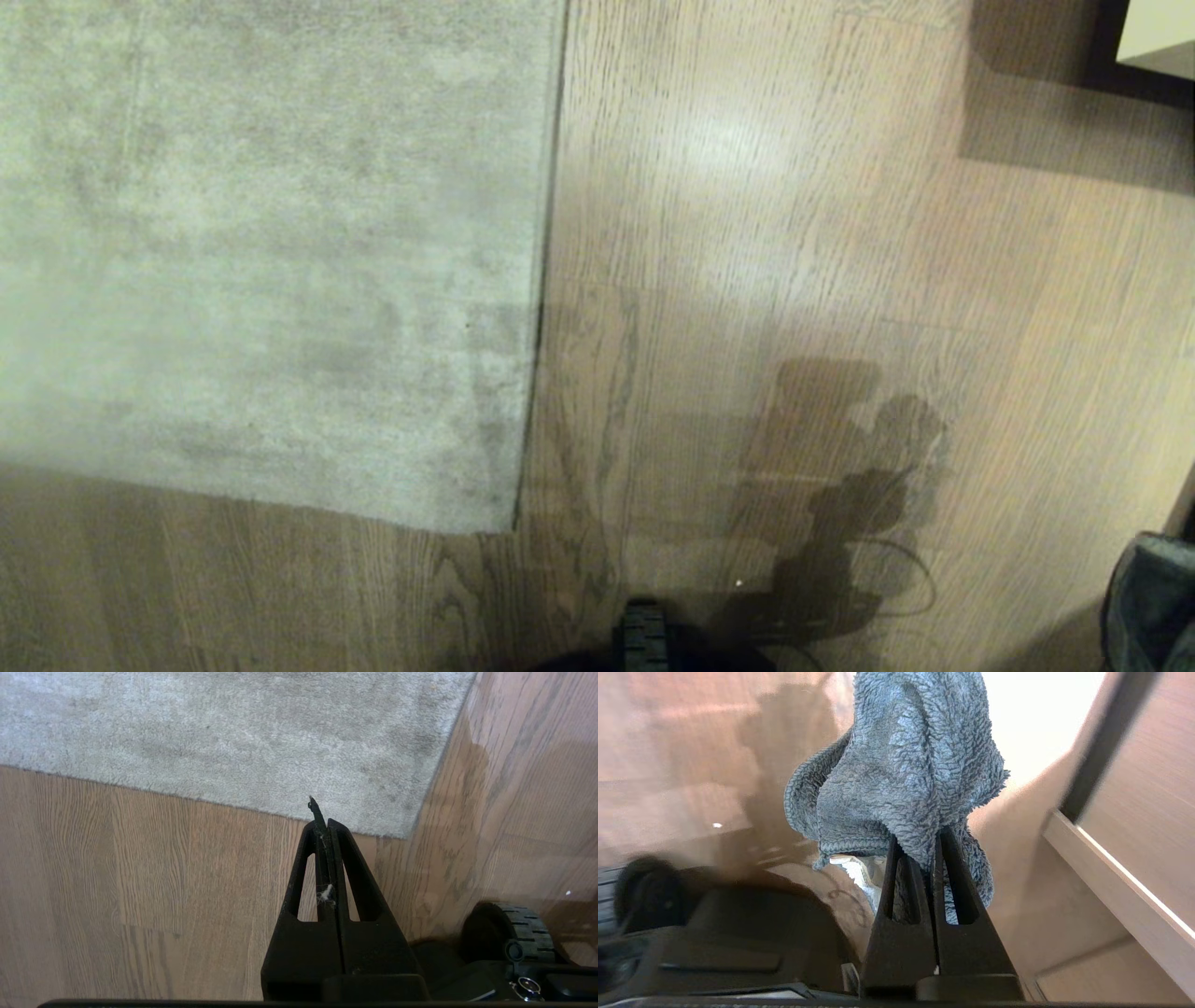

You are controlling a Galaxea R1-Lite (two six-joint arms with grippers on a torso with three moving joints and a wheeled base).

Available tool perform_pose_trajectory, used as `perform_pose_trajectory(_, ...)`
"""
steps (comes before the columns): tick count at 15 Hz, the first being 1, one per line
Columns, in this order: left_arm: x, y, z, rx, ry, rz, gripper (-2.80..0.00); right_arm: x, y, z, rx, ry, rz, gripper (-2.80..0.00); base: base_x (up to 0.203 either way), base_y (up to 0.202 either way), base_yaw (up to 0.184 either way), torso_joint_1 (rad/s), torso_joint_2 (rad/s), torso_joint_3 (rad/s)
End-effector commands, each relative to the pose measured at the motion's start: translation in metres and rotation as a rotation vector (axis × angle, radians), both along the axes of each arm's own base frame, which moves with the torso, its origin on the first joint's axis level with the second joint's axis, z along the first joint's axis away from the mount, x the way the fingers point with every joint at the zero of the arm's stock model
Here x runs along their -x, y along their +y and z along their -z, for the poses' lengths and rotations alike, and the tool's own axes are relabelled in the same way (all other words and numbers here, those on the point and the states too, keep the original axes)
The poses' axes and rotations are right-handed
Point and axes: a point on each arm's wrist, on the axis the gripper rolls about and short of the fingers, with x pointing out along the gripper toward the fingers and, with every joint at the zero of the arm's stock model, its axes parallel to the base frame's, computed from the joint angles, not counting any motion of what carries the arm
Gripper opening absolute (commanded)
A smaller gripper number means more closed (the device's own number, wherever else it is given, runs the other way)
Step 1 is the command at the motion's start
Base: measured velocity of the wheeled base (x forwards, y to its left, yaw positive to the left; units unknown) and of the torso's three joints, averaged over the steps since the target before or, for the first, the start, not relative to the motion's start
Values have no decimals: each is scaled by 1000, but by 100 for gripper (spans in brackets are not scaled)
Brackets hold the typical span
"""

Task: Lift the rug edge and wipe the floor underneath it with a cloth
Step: Pick up the rag

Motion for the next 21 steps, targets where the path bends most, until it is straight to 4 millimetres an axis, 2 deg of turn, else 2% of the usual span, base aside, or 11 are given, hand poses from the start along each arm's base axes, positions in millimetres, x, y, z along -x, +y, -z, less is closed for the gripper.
perform_pose_trajectory(1,0,0,0,1,0,0,-280,0,0,-1,2,-14,-17,-280,0,0,0,0,0,0)
perform_pose_trajectory(21,0,0,0,0,0,0,-280,0,0,-1,0,-14,-138,-280,0,0,0,0,0,0)
